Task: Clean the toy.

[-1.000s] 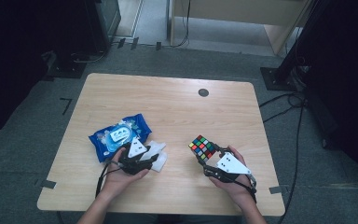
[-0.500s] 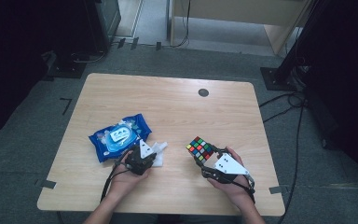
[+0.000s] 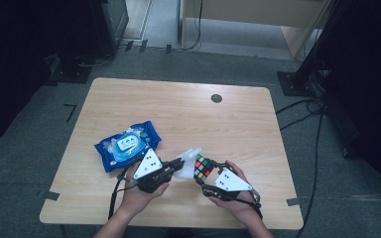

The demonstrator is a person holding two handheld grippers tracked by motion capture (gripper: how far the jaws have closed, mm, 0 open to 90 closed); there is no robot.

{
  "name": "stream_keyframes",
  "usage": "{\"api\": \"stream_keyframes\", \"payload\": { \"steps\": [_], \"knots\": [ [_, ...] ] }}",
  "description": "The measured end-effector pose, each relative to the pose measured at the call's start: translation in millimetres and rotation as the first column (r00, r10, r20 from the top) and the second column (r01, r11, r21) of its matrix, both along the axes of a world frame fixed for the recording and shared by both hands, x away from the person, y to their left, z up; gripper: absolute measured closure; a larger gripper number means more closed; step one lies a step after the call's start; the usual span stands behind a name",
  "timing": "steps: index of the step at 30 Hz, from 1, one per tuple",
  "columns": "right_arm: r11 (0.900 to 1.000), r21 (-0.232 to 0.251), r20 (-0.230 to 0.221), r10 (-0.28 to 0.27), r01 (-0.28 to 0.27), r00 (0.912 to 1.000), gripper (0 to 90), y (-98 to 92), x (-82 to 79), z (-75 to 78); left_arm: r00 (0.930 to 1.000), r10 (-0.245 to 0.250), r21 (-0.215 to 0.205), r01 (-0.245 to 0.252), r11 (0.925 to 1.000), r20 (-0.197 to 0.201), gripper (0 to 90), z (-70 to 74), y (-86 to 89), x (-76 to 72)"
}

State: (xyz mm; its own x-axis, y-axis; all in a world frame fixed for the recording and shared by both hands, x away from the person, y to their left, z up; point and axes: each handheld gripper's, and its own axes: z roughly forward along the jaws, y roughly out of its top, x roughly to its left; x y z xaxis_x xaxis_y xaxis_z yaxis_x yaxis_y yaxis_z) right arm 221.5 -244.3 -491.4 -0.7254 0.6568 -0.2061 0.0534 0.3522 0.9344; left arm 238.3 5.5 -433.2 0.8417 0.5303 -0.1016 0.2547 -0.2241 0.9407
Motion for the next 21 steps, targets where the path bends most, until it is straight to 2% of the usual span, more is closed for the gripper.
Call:
{"api": "stream_keyframes", "payload": {
  "steps": [5,6,8,11,12,13,15,16,17,18,19,21],
  "knots": [
    [0.998,-0.006,0.014,0.058,-0.058,0.9982,34.7,17.0,-9.2,2.4,0.9997,-0.020,-0.004,0.020,0.9998,-0.013,85.8,-4.7,-9.9,-2.7],
    [0.998,-0.016,0.023,0.067,-0.067,0.9975,34.7,19.8,-11.4,3.5,0.9999,-0.013,-0.012,0.013,0.9998,-0.009,85.7,-5.2,-9.1,-2.1],
    [0.997,-0.032,0.047,0.067,-0.065,0.9967,34.7,21.9,-13.9,4.3,0.9996,-0.006,-0.026,0.005,0.9996,-0.028,85.4,-5.6,-5.3,1.1],
    [0.998,-0.011,0.057,0.066,-0.065,0.9962,34.7,19.9,-14.8,7.2,0.9984,0.031,-0.030,-0.032,0.9990,-0.047,85.2,-9.6,1.6,7.1],
    [0.998,-0.007,0.061,0.060,-0.060,0.9964,34.7,19.0,-14.7,8.2,0.9977,0.051,-0.012,-0.052,0.9986,-0.044,85.2,-11.6,3.1,9.1],
    [0.999,-0.002,0.062,0.054,-0.054,0.9967,34.7,17.5,-14.5,8.9,0.9957,0.084,0.024,-0.083,0.9962,-0.039,85.2,-13.8,3.8,11.2],
    [0.999,0.010,0.063,0.044,-0.045,0.9970,34.7,14.3,-13.6,10.0,0.9873,0.152,0.097,-0.148,0.9843,-0.044,85.2,-19.5,5.3,16.8],
    [0.999,0.021,0.065,0.041,-0.043,0.9970,34.7,12.4,-13.3,10.7,0.9826,0.178,0.115,-0.171,0.9786,-0.054,85.3,-22.3,7.1,19.7],
    [0.999,0.031,0.066,0.037,-0.039,0.9972,34.8,10.7,-12.8,11.9,0.9780,0.195,0.109,-0.186,0.9764,-0.075,85.3,-23.9,9.9,22.2],
    [0.999,0.037,0.062,0.030,-0.032,0.9976,34.7,9.4,-12.7,12.7,0.9749,0.199,0.085,-0.191,0.9780,-0.100,85.4,-23.6,12.8,23.2],
    [0.999,0.034,0.062,0.028,-0.030,0.9977,34.7,8.5,-11.9,13.0,0.9753,0.187,0.050,-0.182,0.9820,-0.118,85.4,-21.6,15.1,23.1],
    [0.999,0.028,0.050,0.024,-0.025,0.9985,34.7,8.1,-10.7,11.4,0.9841,0.136,-0.017,-0.139,0.9902,-0.114,85.3,-13.8,15.3,18.1]
  ]
}}
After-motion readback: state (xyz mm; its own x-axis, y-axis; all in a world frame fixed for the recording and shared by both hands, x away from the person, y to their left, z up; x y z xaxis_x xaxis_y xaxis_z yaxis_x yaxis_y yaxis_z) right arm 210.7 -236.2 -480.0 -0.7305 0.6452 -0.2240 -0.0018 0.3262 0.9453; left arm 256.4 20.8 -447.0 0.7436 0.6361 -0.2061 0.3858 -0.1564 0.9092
